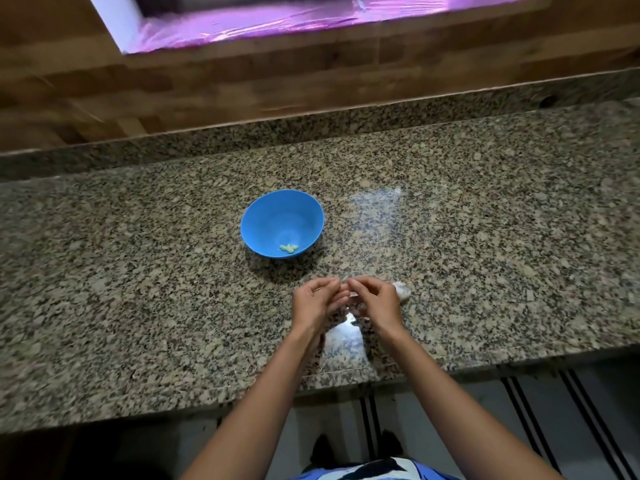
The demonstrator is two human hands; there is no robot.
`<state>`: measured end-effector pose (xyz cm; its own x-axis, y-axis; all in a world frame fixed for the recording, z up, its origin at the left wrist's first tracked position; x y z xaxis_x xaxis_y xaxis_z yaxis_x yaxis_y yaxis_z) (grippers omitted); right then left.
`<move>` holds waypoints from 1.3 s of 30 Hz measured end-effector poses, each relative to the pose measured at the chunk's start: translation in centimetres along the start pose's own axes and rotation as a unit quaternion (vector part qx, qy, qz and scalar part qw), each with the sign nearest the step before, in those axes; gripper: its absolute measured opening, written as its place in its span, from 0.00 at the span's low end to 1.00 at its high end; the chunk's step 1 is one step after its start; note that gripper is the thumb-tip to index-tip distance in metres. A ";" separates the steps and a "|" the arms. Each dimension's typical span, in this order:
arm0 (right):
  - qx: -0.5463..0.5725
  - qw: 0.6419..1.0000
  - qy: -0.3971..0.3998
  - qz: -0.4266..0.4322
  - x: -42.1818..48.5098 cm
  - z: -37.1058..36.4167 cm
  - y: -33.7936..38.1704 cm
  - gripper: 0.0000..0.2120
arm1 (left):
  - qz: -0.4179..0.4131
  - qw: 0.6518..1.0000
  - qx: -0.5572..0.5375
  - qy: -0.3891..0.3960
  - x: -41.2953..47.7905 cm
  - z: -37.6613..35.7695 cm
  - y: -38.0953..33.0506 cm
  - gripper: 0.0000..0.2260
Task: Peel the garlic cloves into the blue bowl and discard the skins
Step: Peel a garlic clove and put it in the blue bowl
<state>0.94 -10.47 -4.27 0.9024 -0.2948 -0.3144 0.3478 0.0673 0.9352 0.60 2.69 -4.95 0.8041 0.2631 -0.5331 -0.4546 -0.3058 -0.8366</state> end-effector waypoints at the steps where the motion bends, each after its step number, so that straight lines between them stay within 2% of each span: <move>1: -0.003 1.000 -0.013 -0.001 0.2 0.2 -0.2 0.05 | -0.032 0.998 0.060 -0.010 0.2 0.5 -0.2 0.03; 2: -0.031 0.999 -0.027 0.013 0.5 0.5 -0.4 0.04 | -0.086 0.982 0.164 -0.026 0.4 1.1 -0.7 0.02; 4: -0.099 0.994 -0.024 0.033 0.8 0.7 -0.7 0.07 | -0.198 0.902 0.382 -0.036 0.5 1.4 -1.7 0.02; 5: -0.126 0.992 -0.010 0.029 0.8 0.5 -0.9 0.08 | -0.221 0.872 0.436 -0.032 0.4 1.3 -2.0 0.02; 6: -0.132 0.991 0.005 0.012 0.7 0.3 -1.2 0.08 | -0.217 0.863 0.456 -0.022 0.2 1.1 -2.0 0.02; 9: -0.069 0.995 0.024 -0.064 0.3 -0.2 -2.2 0.06 | -0.145 0.889 0.434 0.001 0.5 0.9 -1.7 0.02; 10: -0.049 0.995 0.023 -0.083 0.3 -0.2 -2.4 0.06 | -0.133 0.887 0.443 0.010 0.6 0.7 -1.7 0.02; 15: -0.041 0.994 0.022 -0.098 0.6 -0.2 -2.7 0.07 | -0.182 0.812 0.552 0.043 1.1 -0.6 -2.6 0.04; 16: -0.043 0.994 0.022 -0.097 0.6 -0.2 -2.7 0.07 | -0.179 0.808 0.559 0.051 1.2 -0.7 -2.6 0.04; 19: -0.038 0.994 0.035 -0.096 0.9 -0.3 -3.0 0.06 | -0.150 0.824 0.542 0.063 1.5 -0.6 -2.3 0.04; 24: -0.038 0.995 0.050 -0.077 0.9 -0.3 -3.3 0.04 | -0.176 0.800 0.571 0.050 1.5 -0.1 -2.0 0.02; 28: -0.048 0.995 0.045 -0.070 1.1 -0.4 -3.5 0.05 | -0.139 0.853 0.496 0.082 1.4 -0.4 -2.2 0.02; 30: -0.051 0.996 0.044 -0.065 1.1 -0.4 -3.5 0.05 | -0.170 0.830 0.527 0.069 1.2 -0.8 -2.5 0.02; 33: -0.080 0.995 0.045 -0.046 1.2 -0.3 -3.3 0.05 | -0.241 0.752 0.610 0.064 0.5 -1.4 -2.5 0.06; 35: -0.117 0.991 0.051 -0.028 1.2 -0.3 -3.2 0.05 | -0.253 0.734 0.627 0.065 0.4 -1.4 -2.2 0.09; 37: -0.144 0.988 0.055 -0.015 1.3 -0.4 -3.2 0.04 | -0.231 0.749 0.617 0.069 0.8 -1.1 -2.2 0.07; 39: -0.160 0.986 0.056 -0.004 1.4 -0.5 -3.0 0.04 | -0.182 0.786 0.585 0.076 1.3 -0.7 -1.9 0.04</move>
<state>1.26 -10.63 -7.62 0.9159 -0.1900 -0.3536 0.4003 0.3678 0.8393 2.81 2.99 -3.95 0.9585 -0.0017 -0.2851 -0.1534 0.8399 -0.5206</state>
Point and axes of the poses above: each hand's wrist, its own x-axis towards the middle knuckle, its own z-axis out of the back of the hand, y = z × x, the point moved 7 cm from there along x, towards the middle knuckle, and after that the axes turned 10 degrees about -y, right-handed, at the moved point
